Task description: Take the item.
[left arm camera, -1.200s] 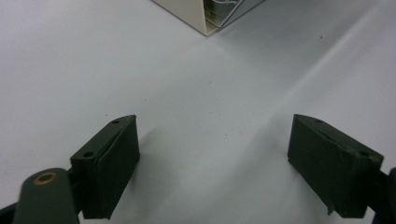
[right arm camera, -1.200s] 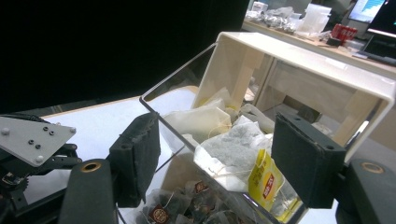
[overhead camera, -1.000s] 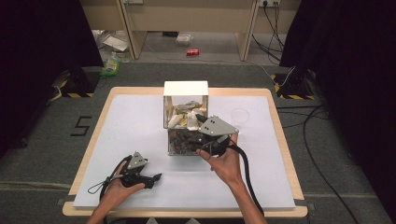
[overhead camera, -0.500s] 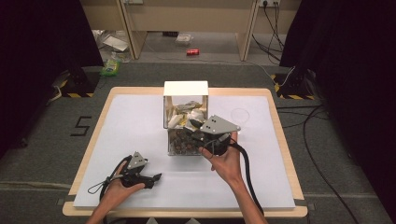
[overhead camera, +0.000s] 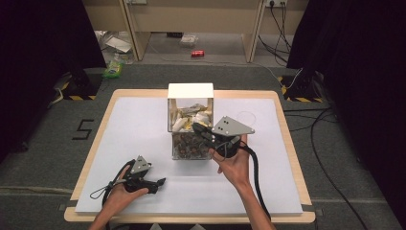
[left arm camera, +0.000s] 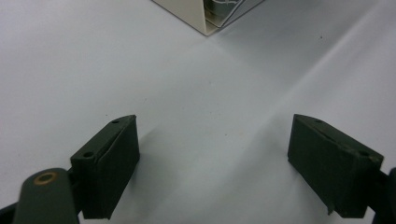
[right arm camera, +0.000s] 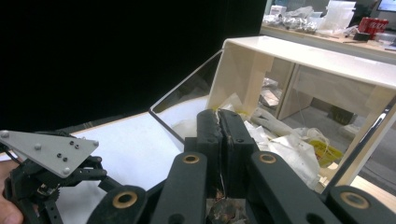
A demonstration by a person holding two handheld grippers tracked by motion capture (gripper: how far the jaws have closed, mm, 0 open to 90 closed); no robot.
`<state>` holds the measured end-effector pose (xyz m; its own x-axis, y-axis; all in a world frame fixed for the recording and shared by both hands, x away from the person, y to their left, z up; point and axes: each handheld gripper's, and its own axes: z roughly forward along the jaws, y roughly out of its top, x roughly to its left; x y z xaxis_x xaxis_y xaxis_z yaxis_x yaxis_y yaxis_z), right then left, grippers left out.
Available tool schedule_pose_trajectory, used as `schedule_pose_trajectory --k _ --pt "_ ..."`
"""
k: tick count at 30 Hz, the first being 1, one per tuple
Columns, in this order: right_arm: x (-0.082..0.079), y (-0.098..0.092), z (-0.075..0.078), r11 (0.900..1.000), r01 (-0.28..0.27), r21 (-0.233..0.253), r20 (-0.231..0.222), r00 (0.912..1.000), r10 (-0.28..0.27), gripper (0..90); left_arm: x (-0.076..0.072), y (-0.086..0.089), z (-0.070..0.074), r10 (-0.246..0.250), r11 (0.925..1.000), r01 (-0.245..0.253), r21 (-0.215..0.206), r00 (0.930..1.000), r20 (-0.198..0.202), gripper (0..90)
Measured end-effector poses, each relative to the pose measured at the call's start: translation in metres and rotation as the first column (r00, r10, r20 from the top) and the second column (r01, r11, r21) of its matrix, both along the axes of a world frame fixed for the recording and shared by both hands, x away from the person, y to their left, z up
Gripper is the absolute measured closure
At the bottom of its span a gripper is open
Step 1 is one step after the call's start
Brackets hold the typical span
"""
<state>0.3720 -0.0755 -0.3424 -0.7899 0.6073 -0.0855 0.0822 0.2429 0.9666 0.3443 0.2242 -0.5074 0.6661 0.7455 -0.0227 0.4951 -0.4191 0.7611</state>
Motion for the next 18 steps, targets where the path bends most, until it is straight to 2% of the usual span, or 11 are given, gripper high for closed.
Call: schedule_pose_trajectory --k 7,14,18 --pt "0.000 -0.003 0.004 1.000 0.005 0.023 0.025 0.9997 -0.005 89.3 0.000 0.000 0.000 0.000 1.0000 0.000 0.000 1.0000 0.000 15.7" --pt "-0.010 -0.006 0.018 0.999 -0.003 0.047 0.096 0.9954 -0.002 89.4 0.000 0.000 0.000 0.000 1.0000 0.000 0.000 1.0000 0.000 15.7" --pt "-0.011 -0.013 0.023 0.998 0.001 0.069 0.101 0.9948 -0.008 89.5 0.000 0.000 0.000 0.000 1.0000 0.000 0.000 1.0000 0.000 15.7"
